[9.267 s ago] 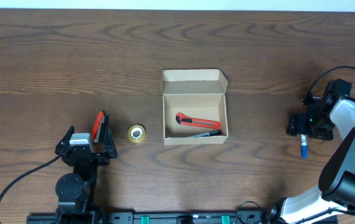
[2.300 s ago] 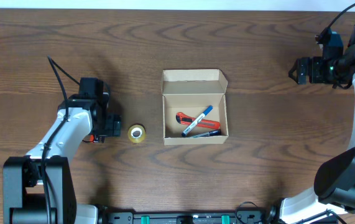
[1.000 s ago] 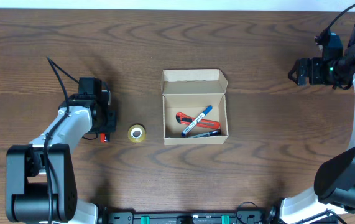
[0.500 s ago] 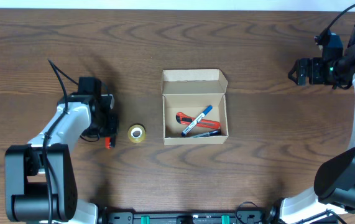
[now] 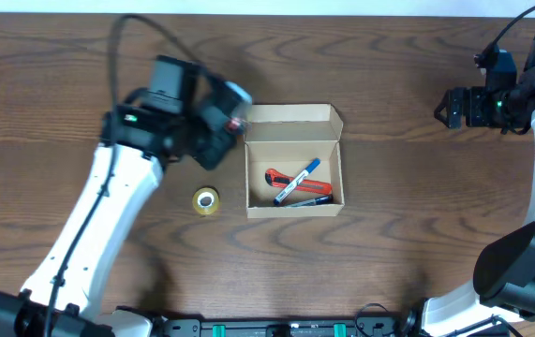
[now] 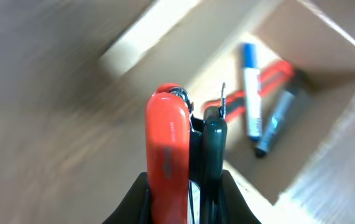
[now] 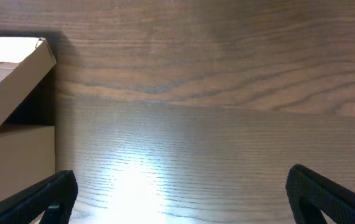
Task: Pack container
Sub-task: 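Carry the knife over the box and lower it inside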
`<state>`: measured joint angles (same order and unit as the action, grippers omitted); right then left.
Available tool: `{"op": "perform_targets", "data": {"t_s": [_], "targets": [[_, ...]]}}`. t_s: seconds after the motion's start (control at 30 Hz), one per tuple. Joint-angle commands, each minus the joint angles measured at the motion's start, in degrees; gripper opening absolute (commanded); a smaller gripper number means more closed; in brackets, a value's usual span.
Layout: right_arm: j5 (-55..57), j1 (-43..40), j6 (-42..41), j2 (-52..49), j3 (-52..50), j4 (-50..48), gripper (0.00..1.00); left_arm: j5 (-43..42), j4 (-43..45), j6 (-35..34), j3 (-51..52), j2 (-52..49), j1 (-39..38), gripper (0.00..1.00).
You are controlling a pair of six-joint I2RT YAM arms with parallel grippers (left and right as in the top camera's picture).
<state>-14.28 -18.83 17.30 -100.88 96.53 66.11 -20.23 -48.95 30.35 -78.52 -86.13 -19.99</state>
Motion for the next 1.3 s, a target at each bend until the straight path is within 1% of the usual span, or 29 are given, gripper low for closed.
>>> {"op": "perform_targets", "data": {"t_s": [0.0, 0.07, 0.2, 0.43, 0.97, 1.0, 1.07, 1.1, 1.13, 1.17, 1.2, 1.23, 1.27], "targets": [[0.2, 0.1, 0.3, -0.5, -0.4, -0.1, 0.99, -1.3, -0.6, 20.4, -0.3, -0.6, -4.9, 0.06], [0.2, 0.1, 0.4, -0.5, -0.4, -0.1, 0.99, -2.2, -0.2, 25.4, -0.3, -0.8, -7.3, 0.06], [0.2, 0.1, 0.5, -0.5, -0.4, -0.1, 0.99, -2.8, 3.3, 30.1, -0.3, -0.9, -10.7, 0.06], [0.2, 0.1, 0.5, -0.5, -0.4, -0.6, 0.99, -2.8, 9.9, 30.3, -0.3, -3.8, -12.3, 0.06], [-0.2, 0.1, 0.5, -0.5, -0.4, -0.5, 0.99, -3.6, 9.9, 29.1, -0.3, -22.5, -12.3, 0.06], [-0.2, 0.1, 0.5, -0.5, -0.4, -0.5, 0.99, -3.6, 9.9, 28.5, -0.3, -23.4, -12.3, 0.08], [-0.2, 0.1, 0.5, -0.5, -0.4, -0.5, 0.99, -3.6, 9.9, 27.2, -0.3, -25.1, -12.3, 0.18], [-0.2, 0.1, 0.5, -0.5, -0.4, -0.5, 0.99, -3.6, 9.9, 26.6, -0.3, -25.6, -12.3, 0.22], [-0.2, 0.1, 0.5, -0.5, -0.4, -0.5, 0.99, -3.6, 9.8, 26.0, -0.3, -26.1, -12.3, 0.22], [-0.2, 0.1, 0.5, -0.5, -0.4, -0.5, 0.99, -3.6, 9.8, 25.7, -0.3, -26.4, -12.3, 0.28], [-0.1, 0.1, 0.5, -0.5, -0.4, -0.5, 0.99, -3.6, 9.8, 25.3, -0.3, -26.5, -12.3, 0.39], [-0.2, 0.1, 0.5, -0.5, -0.4, -0.5, 0.99, -3.6, 9.8, 24.9, -0.3, -26.5, -12.3, 0.45], [-0.1, 0.1, 0.5, -0.5, -0.4, -0.5, 0.99, -3.6, 9.8, 24.9, -0.3, -26.5, -12.3, 0.45]]}}
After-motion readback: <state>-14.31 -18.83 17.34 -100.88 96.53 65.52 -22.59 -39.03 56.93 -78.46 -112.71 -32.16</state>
